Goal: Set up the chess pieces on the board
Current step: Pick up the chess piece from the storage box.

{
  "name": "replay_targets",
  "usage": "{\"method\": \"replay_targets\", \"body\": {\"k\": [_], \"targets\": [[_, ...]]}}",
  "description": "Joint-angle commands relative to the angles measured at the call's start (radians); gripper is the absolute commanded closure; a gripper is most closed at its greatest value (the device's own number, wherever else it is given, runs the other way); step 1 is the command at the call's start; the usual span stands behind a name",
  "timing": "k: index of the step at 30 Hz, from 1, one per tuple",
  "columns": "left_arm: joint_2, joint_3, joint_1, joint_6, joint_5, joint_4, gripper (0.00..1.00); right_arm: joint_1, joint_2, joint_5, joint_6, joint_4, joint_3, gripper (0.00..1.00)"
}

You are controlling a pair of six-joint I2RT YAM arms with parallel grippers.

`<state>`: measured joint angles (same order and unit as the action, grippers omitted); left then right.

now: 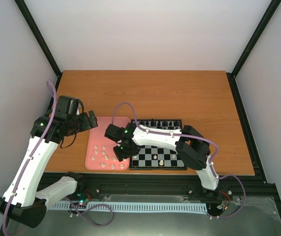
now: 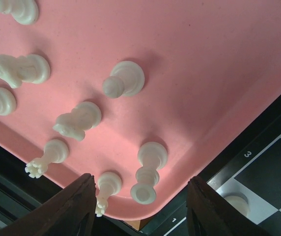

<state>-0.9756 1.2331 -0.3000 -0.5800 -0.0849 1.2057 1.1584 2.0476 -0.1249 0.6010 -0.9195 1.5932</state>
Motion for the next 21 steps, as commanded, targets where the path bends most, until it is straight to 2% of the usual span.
{"method": "replay_targets", "body": {"k": [1, 13, 21], "targets": [[0.023, 0.007, 0.001, -0.003, 0.005, 0.022, 0.0, 0.006, 0.023, 0.0, 0.001, -0.005, 0.035, 0.51], [0.029, 0.005, 0.001, 0.002, 0.004, 0.026, 0.0, 0.006, 0.065, 0.042, 0.014, -0.049, 0.072, 0.59], [0.032, -0.007, 0.002, -0.001, 0.003, 0.026, 0.0, 0.006, 0.072, 0.03, 0.012, -0.047, 0.068, 0.71]]}}
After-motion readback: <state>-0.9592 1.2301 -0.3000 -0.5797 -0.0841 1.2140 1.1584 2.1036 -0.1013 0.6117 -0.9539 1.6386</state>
